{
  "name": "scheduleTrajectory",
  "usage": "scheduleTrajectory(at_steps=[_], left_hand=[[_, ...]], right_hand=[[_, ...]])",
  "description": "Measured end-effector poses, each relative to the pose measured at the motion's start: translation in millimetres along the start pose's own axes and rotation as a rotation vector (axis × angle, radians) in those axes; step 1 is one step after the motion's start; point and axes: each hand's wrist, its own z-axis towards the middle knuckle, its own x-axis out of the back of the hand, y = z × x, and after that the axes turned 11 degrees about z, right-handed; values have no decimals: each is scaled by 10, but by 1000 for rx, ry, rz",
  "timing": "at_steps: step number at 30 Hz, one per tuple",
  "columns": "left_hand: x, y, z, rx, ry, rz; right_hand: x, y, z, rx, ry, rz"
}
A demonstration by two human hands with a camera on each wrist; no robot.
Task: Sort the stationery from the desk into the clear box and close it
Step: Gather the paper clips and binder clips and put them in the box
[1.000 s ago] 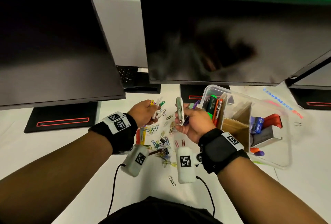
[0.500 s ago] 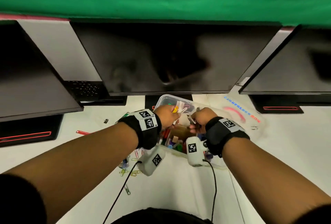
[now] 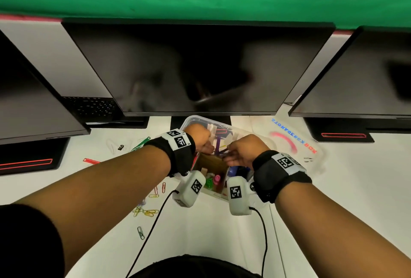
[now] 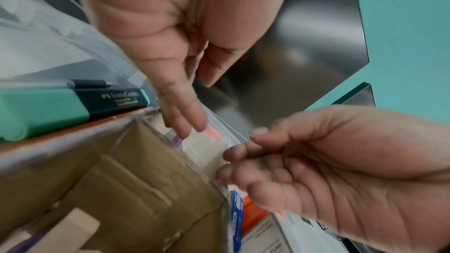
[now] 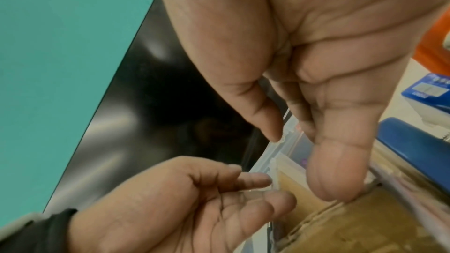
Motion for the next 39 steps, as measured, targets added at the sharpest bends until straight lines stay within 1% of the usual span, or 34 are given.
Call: scheduleTrajectory(at_steps=[4, 6, 9, 12, 15, 19, 22, 26, 29, 32, 37, 39], left_hand=[[185, -70, -117, -5, -60, -50], [319, -153, -176, -35, -8, -36], [608, -446, -200, -81, 86, 79], [938, -803, -230, -57, 152, 197], [1283, -1191, -268, -33, 183, 334], [1704, -1662, -333, -36, 142, 640], [1863, -1970, -380, -89, 87, 822], [1927, -2376, -386, -82, -42, 1025], [1991, -2663, -372, -81, -101, 1163], [2025, -2840, -343, -89, -110, 1185], [2044, -2958, -310, -119, -104, 1105], [2044, -2987, -303, -136, -109, 1107]], right_hand=[[-66, 22, -46, 29, -22, -26], [-169, 18, -101, 63, -52, -51], [-486, 24, -175, 134, -93, -115], [-883, 50, -229, 218, -152, -158], [-1309, 112, -275, 262, -214, -205], [-1830, 287, -234, 329, -226, -412], [-2109, 486, -89, 384, -259, -645], [-2318, 826, 63, 422, -280, -967], [-2401, 1083, 173, 402, -243, -1081], [-2422, 1182, 234, 418, -160, -1076], [-2589, 1262, 264, 554, -173, -1078], [-2695, 1273, 304, 564, -161, -1074]])
